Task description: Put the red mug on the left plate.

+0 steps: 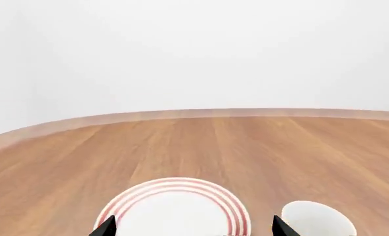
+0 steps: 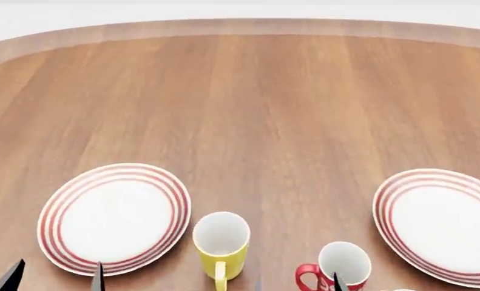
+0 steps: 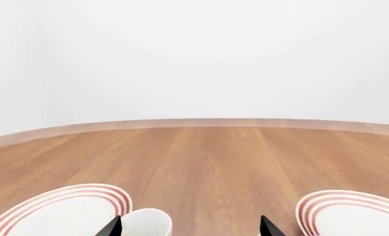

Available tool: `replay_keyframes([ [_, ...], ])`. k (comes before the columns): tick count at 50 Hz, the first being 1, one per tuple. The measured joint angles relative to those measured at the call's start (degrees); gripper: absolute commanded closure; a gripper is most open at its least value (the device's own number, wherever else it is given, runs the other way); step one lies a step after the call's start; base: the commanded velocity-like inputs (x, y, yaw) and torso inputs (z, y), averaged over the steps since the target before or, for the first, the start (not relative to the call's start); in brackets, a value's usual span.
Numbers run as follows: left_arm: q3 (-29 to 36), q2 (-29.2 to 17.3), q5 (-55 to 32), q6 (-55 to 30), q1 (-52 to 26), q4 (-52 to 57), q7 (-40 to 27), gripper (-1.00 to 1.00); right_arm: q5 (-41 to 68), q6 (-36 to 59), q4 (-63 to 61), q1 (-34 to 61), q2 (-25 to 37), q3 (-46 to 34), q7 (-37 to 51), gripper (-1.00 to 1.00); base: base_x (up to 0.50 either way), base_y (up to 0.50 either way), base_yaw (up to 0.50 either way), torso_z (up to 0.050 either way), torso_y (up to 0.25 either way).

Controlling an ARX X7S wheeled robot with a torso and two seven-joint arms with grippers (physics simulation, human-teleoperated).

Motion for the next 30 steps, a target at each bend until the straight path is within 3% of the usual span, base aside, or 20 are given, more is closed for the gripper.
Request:
replay_keyframes([
  [23, 1.7, -1.7, -1.3, 0.1, 0.1, 0.5, -1.7, -1.00, 1.6, -0.3, 0.0, -0.1, 1.4, -1.4, 1.8, -1.00, 0.34, 0.50, 0.00, 0.000, 0.000],
  [30, 2.1, -2.2, -1.6, 0.2, 0.0, 0.5, -2.2, -1.00, 3.0, 1.4, -0.9, 0.2, 1.4, -1.0, 3.2, -1.00, 0.00, 0.00, 0.00, 0.000, 0.002],
])
